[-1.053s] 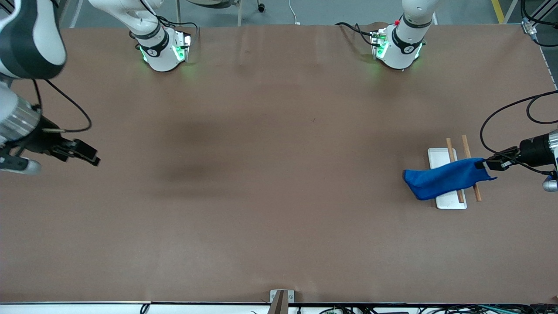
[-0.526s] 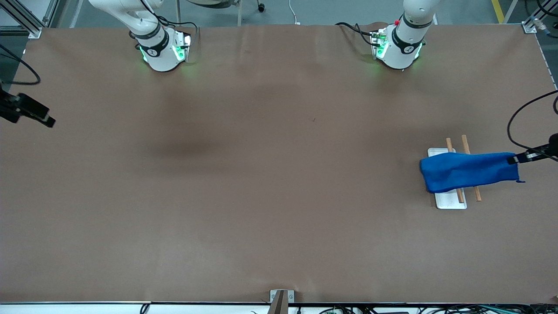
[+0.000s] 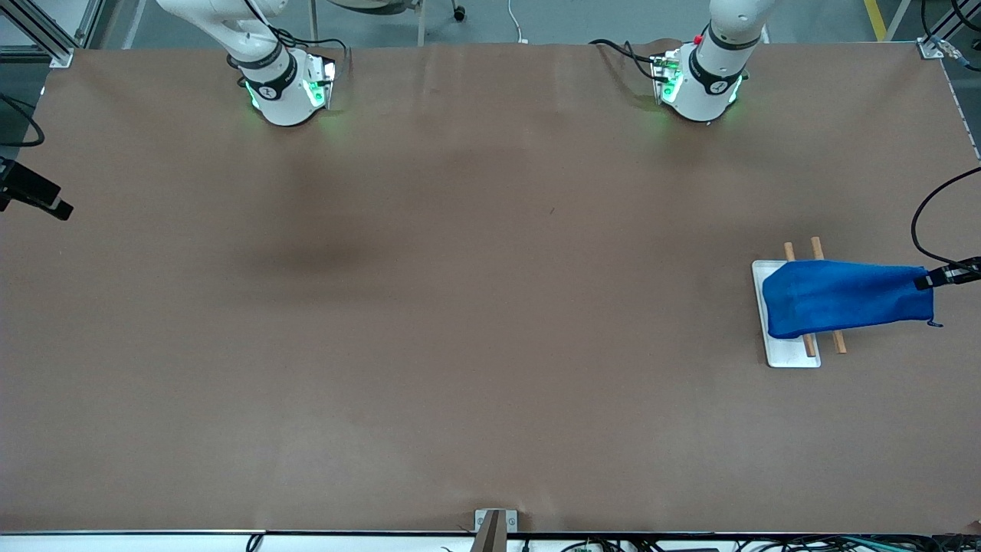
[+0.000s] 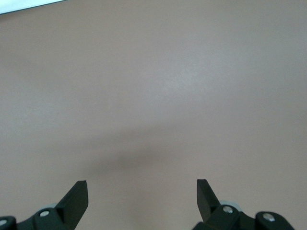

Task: Right arm passes towel to left arm to hang
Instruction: 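Drape the towel over the wooden dowels with the left gripper, then open the left gripper and release the towel on the dowels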

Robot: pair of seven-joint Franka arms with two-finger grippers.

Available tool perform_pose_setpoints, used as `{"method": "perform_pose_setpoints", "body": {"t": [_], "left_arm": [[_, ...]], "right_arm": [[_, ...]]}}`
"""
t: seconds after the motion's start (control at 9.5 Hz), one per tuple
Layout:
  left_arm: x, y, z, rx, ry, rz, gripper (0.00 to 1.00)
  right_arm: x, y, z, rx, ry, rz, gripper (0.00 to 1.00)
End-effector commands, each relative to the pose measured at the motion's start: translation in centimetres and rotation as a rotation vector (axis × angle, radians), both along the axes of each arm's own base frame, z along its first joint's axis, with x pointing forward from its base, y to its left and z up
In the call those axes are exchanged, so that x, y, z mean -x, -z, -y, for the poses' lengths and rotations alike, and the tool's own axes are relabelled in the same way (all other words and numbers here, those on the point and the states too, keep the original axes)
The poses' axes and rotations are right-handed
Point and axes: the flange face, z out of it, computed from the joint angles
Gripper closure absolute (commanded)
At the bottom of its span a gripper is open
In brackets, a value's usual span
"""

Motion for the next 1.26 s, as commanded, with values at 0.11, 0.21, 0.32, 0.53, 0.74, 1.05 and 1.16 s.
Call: {"method": "perform_pose_setpoints", "body": {"t": [0.11, 0.21, 0.32, 0.53, 0.74, 1.05, 1.16], "left_arm": [[-0.5, 4.4, -0.6, 0.038, 0.013, -0.039, 0.69], [-0.3, 4.8, -0.9, 0.048, 0.018, -0.039, 0.01], [-0.3, 3.9, -1.7, 0.042, 0.022, -0.026, 0.00], [-0.8, 1.2, -1.8, 0.021, -0.005, -0.011, 0.00], [-1.5, -3.3, 1.8, 0.004, -0.057, -0.023, 0.00], [-2.1, -13.0, 13.2, -0.058, -0.130, 0.015, 0.00], [-1.8, -15.8, 16.2, -0.074, -0.106, 0.033, 0.00]], "right_arm": [[0.3, -0.3, -0.3, 0.015, -0.017, -0.002, 0.00], [0.2, -0.3, -0.6, 0.022, -0.025, -0.003, 0.00], [0.2, -0.4, -0.6, 0.043, -0.026, -0.005, 0.00], [0.3, -0.2, -0.5, 0.042, -0.020, -0.016, 0.00], [0.3, -0.1, -0.5, 0.042, -0.018, -0.017, 0.00], [0.4, 0.0, -0.4, 0.039, -0.014, -0.028, 0.00], [0.4, 0.1, -0.3, 0.037, -0.013, -0.029, 0.00]]}}
